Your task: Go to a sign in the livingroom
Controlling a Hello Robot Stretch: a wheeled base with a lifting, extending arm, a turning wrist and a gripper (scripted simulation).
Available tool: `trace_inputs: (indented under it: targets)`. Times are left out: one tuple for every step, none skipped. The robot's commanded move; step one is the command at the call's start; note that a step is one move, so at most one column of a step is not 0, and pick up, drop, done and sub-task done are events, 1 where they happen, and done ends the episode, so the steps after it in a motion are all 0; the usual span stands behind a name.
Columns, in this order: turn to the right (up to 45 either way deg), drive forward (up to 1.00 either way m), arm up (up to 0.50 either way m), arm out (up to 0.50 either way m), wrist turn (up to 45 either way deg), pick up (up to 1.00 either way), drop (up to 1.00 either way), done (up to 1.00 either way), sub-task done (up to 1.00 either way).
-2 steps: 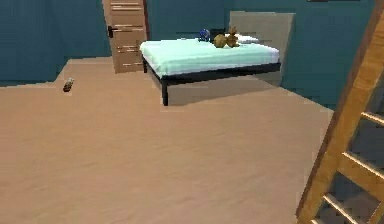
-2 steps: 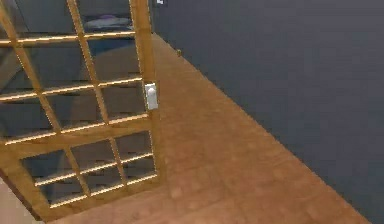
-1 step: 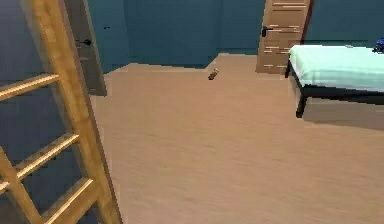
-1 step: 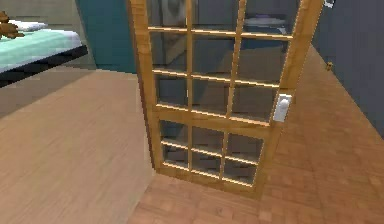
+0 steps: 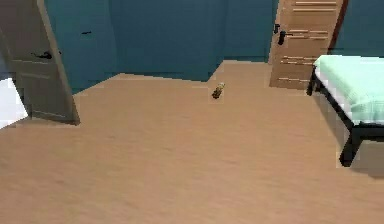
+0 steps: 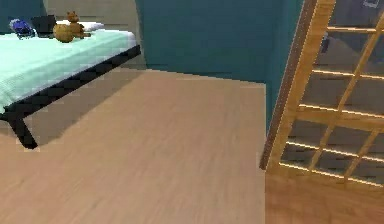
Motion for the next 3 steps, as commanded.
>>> trace_inputs:
  targets:
    - [-6.0, 0.00, 0.00, 0.00, 0.0, 0.00, 0.00, 0.00, 0.00]
    - [0.0, 0.20, 0.00, 0.00, 0.0, 0.00, 0.00, 0.00, 0.00]
    - [-45.0, 0.00, 0.00, 0.00, 0.0, 0.00, 0.00, 0.00, 0.00]
